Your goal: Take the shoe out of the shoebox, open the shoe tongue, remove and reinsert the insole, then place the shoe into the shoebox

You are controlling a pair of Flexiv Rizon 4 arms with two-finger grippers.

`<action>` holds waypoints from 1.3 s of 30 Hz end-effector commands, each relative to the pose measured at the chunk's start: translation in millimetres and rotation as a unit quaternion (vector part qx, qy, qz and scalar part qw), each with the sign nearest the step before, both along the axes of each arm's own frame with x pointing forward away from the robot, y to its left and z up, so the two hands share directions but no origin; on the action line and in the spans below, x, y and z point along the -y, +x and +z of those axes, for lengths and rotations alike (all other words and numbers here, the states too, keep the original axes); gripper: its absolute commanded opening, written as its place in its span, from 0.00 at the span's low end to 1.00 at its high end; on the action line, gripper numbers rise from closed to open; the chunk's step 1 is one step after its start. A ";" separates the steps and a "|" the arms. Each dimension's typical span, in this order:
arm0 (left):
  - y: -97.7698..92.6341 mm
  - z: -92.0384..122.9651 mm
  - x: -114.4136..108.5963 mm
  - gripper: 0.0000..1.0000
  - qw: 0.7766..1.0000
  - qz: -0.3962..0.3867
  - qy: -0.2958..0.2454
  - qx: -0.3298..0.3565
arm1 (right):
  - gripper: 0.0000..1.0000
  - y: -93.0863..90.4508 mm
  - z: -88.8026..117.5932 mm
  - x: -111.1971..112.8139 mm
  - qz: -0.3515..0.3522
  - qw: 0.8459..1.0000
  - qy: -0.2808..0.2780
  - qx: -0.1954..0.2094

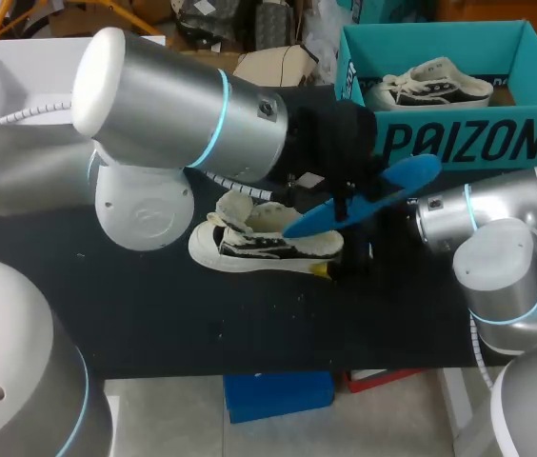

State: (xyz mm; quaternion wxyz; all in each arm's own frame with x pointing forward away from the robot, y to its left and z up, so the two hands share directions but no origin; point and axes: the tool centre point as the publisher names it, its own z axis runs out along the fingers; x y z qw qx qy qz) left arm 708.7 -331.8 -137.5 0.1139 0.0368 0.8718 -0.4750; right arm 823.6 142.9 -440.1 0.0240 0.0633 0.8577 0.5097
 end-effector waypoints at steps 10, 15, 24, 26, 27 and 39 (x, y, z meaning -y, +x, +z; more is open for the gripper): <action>-11.2 39.1 -46.0 0.00 0.980 0.000 -0.182 -0.083 | 0.00 -0.8 -2.1 -1.8 -0.001 1.000 -0.002 0.000; -16.6 53.0 -57.0 0.00 0.975 0.000 -0.207 -0.085 | 0.00 -0.8 -2.1 -1.8 -0.001 1.000 -0.002 0.000; -26.5 84.8 -66.8 0.00 0.957 -0.014 -0.268 -0.108 | 0.00 -0.8 -2.1 -1.8 -0.001 1.000 -0.002 0.000; -28.4 92.0 -67.0 0.00 0.951 -0.023 -0.284 -0.117 | 0.00 -0.8 -2.1 -1.8 -0.001 1.000 -0.002 0.000; -29.0 95.7 -67.3 0.00 0.949 -0.025 -0.290 -0.119 | 0.00 -0.8 -2.1 -1.8 -0.001 1.000 -0.002 0.000; -33.6 127.8 -67.2 0.00 0.919 -0.070 -0.343 -0.184 | 0.00 -0.8 -2.1 -1.8 -0.001 1.000 -0.002 0.000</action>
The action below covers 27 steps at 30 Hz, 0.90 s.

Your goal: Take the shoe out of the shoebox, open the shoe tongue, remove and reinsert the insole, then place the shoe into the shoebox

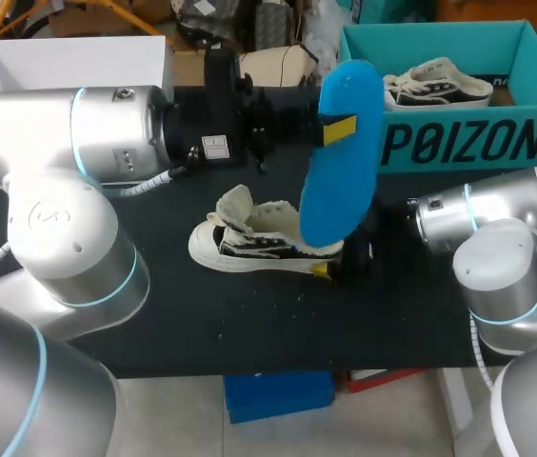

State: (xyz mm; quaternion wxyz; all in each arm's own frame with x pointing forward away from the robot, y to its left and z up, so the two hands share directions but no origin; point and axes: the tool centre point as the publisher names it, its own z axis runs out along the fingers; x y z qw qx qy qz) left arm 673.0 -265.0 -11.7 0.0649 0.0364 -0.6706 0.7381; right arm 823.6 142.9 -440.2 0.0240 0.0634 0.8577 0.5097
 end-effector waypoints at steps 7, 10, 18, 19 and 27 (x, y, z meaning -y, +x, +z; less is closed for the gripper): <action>-6.1 25.7 5.9 0.00 0.996 -0.038 -0.066 -0.049 | 0.00 -0.8 -2.1 -1.9 -0.001 1.000 -0.001 0.000; -10.0 36.6 9.0 0.00 0.992 -0.050 -0.083 -0.075 | 0.00 -0.8 -2.1 -1.9 -0.001 1.000 -0.001 0.000; -17.3 55.7 15.6 0.00 0.993 -0.042 -0.068 -0.092 | 0.00 -0.8 -2.1 -1.9 -0.001 1.000 -0.001 0.000; -18.7 57.6 16.4 0.00 0.992 -0.043 -0.070 -0.093 | 0.00 -0.8 -2.1 -1.9 -0.001 1.000 -0.001 0.000; -32.3 60.1 18.4 0.00 0.993 -0.038 -0.049 -0.100 | 0.00 -0.8 -2.1 -1.9 -0.001 1.000 -0.001 0.000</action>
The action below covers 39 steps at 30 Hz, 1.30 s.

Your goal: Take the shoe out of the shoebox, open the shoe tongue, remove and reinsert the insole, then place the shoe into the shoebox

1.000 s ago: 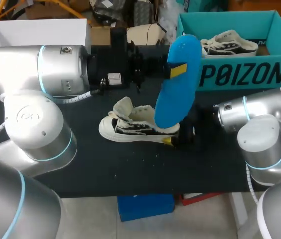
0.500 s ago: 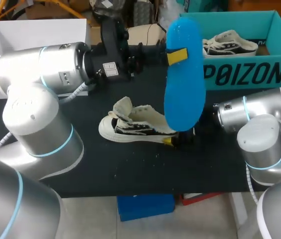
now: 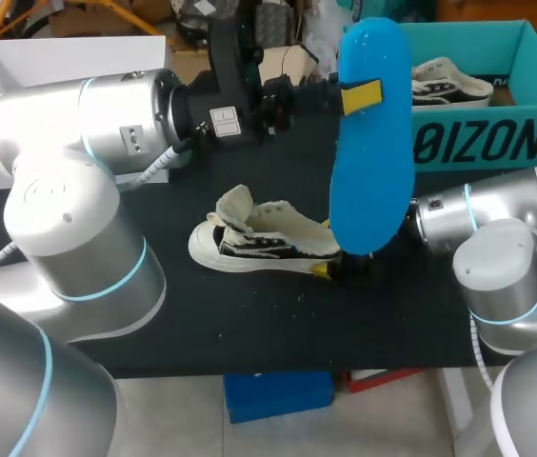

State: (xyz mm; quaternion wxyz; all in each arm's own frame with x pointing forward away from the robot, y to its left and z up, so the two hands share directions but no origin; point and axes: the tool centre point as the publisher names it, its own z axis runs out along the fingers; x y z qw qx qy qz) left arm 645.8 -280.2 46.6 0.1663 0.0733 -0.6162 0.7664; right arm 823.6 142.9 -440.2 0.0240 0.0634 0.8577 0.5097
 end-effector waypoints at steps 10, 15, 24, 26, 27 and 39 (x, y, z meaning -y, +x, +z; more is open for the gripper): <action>-19.8 -3.6 -3.2 0.00 1.000 0.012 0.018 -0.012 | 0.00 -0.8 -2.0 -1.9 -0.001 1.000 -0.001 0.000; -23.1 -4.8 -2.8 0.00 1.000 0.003 0.021 -0.018 | 0.00 -0.8 -2.0 -1.9 -0.001 1.000 -0.001 0.000; -24.6 -5.2 -2.0 0.00 1.000 0.001 0.026 -0.018 | 1.00 -0.6 1.9 3.6 0.009 1.000 -0.019 0.000; -24.6 -5.2 -2.0 0.00 1.000 0.001 0.026 -0.018 | 1.00 0.4 7.2 8.1 0.016 0.999 -0.039 0.002; -24.6 -5.2 -2.0 0.00 1.000 0.001 0.026 -0.018 | 1.00 0.9 9.8 10.6 0.019 0.999 -0.050 0.003; -24.6 -5.2 -2.0 0.00 1.000 0.001 0.026 -0.018 | 1.00 -6.5 38.7 28.3 0.003 0.984 -0.171 -0.053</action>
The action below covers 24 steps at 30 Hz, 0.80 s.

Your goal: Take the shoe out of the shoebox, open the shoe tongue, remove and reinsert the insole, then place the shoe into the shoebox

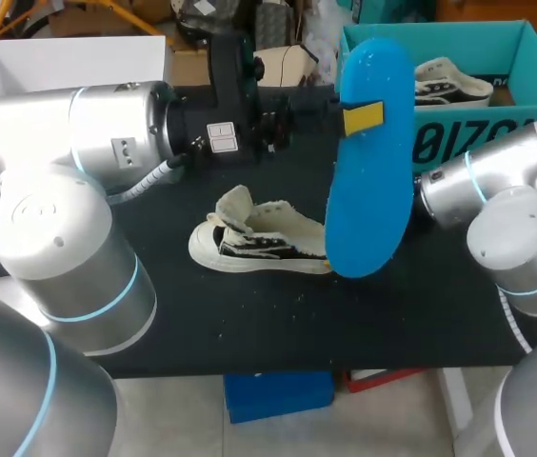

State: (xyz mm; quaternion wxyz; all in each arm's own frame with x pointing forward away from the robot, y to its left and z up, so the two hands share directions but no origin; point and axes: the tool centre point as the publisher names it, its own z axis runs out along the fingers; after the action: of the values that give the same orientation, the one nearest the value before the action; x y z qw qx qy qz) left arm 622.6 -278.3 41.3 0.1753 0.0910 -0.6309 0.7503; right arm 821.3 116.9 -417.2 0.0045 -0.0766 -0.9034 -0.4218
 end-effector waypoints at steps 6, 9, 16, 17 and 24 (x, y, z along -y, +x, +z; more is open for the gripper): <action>-1.4 0.1 -0.1 0.00 1.000 0.001 0.002 0.000 | 1.00 -9.8 23.5 -3.4 0.000 0.991 -0.130 -0.019; -1.4 0.1 -0.1 0.00 1.000 0.001 0.002 0.000 | 1.00 -11.3 26.0 -7.8 0.007 0.986 -0.167 -0.015; -1.4 0.1 -0.1 0.00 1.000 0.001 0.002 0.000 | 1.00 -7.6 34.5 -14.5 0.022 0.970 -0.242 -0.002; -1.4 0.1 -0.1 0.00 1.000 0.001 0.002 0.000 | 1.00 -6.9 36.1 -15.3 0.023 0.968 -0.250 -0.002; -1.4 0.1 -0.1 0.00 1.000 0.001 0.002 0.000 | 1.00 -1.7 44.8 -21.1 0.038 0.951 -0.308 -0.004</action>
State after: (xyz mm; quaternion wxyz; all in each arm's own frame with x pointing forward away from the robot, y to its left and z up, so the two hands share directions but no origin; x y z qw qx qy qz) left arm 622.5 -278.5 41.7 0.1749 0.0912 -0.6310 0.7503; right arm 815.9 133.8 -377.9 -0.0111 -0.0411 -0.9659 -0.2553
